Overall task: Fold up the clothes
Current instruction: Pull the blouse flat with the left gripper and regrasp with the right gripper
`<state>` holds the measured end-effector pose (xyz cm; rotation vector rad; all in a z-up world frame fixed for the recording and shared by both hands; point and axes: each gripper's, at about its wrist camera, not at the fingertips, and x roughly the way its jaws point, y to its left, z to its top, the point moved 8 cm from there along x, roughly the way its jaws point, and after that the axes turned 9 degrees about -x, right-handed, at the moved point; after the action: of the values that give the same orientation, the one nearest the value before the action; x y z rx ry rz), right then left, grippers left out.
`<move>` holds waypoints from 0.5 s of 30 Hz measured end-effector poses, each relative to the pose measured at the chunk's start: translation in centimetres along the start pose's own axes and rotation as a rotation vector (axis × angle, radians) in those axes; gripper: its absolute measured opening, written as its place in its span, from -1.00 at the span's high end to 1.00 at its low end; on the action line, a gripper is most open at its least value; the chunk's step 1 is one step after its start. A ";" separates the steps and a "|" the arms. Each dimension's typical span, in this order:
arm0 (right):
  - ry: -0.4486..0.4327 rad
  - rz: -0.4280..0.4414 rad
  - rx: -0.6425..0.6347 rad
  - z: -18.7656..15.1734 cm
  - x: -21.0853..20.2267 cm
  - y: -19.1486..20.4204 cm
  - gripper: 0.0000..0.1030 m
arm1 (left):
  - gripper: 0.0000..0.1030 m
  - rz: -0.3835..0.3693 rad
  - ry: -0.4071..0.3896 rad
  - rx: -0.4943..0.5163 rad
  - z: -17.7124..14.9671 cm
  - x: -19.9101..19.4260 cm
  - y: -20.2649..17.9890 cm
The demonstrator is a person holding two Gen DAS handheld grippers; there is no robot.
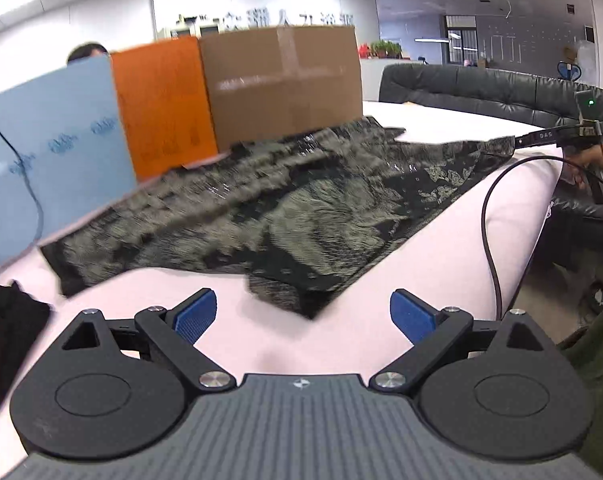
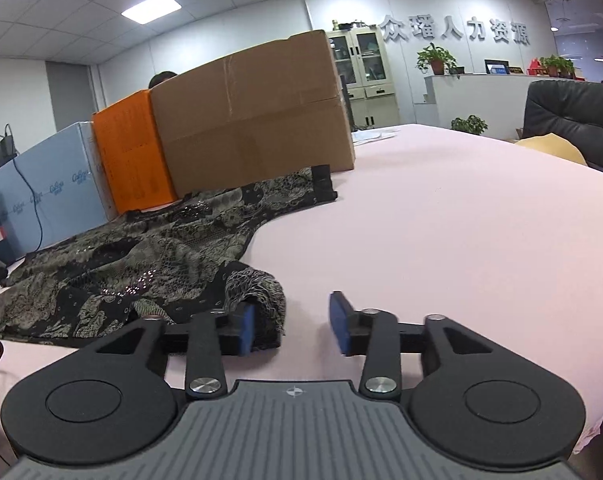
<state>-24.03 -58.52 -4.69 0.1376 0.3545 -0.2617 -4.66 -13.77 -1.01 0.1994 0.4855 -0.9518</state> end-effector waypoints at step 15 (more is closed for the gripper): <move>-0.106 0.127 -0.139 4.4 -2.1 3.8 0.95 | 0.93 0.095 -0.182 -0.096 5.3 -5.0 1.4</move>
<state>-23.44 -55.16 0.44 0.0087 0.2565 -0.1172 -4.25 -11.29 6.00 0.0481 0.3500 -0.8427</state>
